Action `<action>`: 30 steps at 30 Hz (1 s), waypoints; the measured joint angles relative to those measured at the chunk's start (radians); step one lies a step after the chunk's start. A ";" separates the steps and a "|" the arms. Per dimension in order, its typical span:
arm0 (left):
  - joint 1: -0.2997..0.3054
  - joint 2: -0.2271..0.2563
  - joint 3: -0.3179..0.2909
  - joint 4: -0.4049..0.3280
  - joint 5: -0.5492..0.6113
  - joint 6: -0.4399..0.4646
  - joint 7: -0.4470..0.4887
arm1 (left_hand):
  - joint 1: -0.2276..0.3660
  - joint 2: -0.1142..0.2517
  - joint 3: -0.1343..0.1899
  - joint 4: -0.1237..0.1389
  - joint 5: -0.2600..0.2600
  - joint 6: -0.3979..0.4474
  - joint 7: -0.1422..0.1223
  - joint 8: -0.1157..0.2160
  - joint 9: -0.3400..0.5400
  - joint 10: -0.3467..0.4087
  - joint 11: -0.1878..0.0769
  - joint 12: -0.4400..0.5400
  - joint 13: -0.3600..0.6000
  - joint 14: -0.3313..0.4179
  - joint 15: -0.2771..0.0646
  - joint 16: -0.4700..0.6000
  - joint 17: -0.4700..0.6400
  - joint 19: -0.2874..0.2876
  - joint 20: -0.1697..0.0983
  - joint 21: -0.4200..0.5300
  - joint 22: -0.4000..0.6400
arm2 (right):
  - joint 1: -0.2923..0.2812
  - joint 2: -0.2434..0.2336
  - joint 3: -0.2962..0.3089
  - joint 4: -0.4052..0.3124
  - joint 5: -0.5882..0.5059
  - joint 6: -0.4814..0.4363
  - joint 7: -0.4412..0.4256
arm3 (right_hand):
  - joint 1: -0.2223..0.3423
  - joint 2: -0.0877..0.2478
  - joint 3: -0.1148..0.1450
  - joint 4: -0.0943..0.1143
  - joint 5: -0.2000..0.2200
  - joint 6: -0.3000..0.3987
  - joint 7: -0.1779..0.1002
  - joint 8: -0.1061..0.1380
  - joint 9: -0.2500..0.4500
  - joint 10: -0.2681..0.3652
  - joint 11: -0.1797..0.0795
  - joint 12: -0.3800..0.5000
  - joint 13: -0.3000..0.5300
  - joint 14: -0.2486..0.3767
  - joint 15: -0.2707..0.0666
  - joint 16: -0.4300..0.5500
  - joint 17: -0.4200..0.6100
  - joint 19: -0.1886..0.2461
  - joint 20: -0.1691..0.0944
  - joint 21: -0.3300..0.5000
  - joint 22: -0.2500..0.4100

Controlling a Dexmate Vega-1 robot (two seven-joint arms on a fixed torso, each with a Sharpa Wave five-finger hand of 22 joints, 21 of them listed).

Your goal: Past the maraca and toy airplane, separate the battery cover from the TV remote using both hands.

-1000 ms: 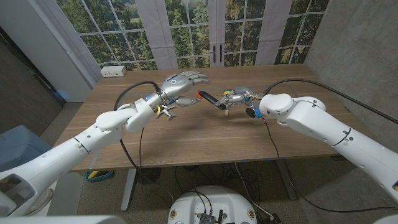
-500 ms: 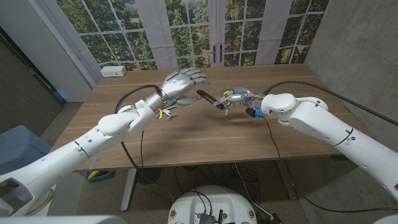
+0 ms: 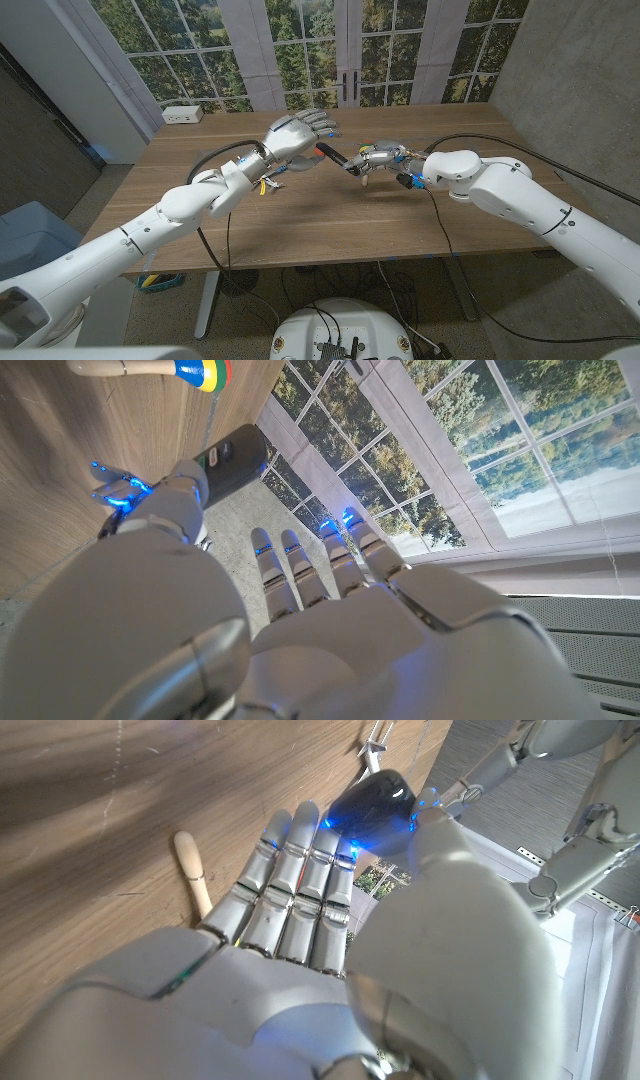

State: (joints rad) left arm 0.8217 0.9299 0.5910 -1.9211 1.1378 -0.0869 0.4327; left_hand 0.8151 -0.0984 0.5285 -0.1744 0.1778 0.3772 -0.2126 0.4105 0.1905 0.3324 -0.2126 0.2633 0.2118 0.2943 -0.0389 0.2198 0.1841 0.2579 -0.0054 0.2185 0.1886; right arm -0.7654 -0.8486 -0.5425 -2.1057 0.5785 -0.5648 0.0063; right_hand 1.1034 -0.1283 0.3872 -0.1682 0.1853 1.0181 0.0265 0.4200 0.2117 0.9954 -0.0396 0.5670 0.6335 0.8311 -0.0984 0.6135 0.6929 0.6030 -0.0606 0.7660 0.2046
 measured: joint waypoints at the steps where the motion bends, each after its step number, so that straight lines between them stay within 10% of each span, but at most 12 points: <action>1: -0.002 0.000 0.003 0.000 0.007 0.002 0.003 | 0.001 0.001 0.000 0.000 0.000 0.004 -0.003 0.000 0.000 0.003 -0.003 0.000 0.000 0.003 -0.001 0.000 0.000 0.000 0.000 0.000 0.000 | 0.000 -0.001 0.001 0.003 0.005 0.004 0.004 | 0.000 0.000 0.000 0.000 0.000 0.000 0.000 0.000 0.000 0.000 0.000 0.000 0.000 0.000 0.000 0.000 0.000 -0.004 0.004 0.000 0.000; 16: -0.024 0.001 0.031 0.012 0.066 0.015 0.028 | 0.030 0.030 -0.003 -0.003 0.004 0.011 0.000 0.000 0.000 0.029 -0.004 0.000 0.005 0.004 -0.002 0.000 0.000 0.009 0.002 0.000 0.000 | -0.003 -0.005 0.010 0.023 0.046 0.046 0.037 | 0.000 0.000 0.000 0.000 0.004 0.000 0.000 -0.002 -0.001 0.002 0.002 -0.004 0.004 0.002 -0.002 -0.011 0.014 -0.007 0.007 0.015 -0.005; 30: -0.044 -0.006 0.056 0.031 0.100 0.020 0.062 | 0.130 0.160 -0.059 -0.001 0.008 0.138 -0.002 0.004 0.003 0.203 -0.012 0.030 0.028 0.051 -0.002 0.000 0.005 0.030 -0.009 0.008 0.000 | -0.003 -0.005 0.010 0.034 0.061 0.062 0.045 | 0.000 0.000 0.000 0.000 0.004 0.000 0.000 0.002 0.004 0.002 0.002 -0.010 0.008 0.002 -0.002 -0.022 0.023 -0.018 0.004 0.031 -0.005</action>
State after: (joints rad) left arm 0.7781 0.9240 0.6467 -1.8905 1.2373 -0.0671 0.4947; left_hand 0.9453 0.0612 0.4692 -0.1753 0.1854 0.5154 -0.2145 0.4143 0.1934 0.5351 -0.2247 0.2937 0.2393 0.3450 -0.0412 0.2198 0.1887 0.2883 -0.0144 0.2261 0.1883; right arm -0.7683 -0.8537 -0.5323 -2.0720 0.6398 -0.5024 0.0511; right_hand 1.1035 -0.1283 0.3872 -0.1683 0.1895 1.0180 0.0264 0.4219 0.2162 0.9971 -0.0378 0.5573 0.6415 0.8327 -0.1000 0.5913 0.7160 0.5850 -0.0569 0.7970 0.1999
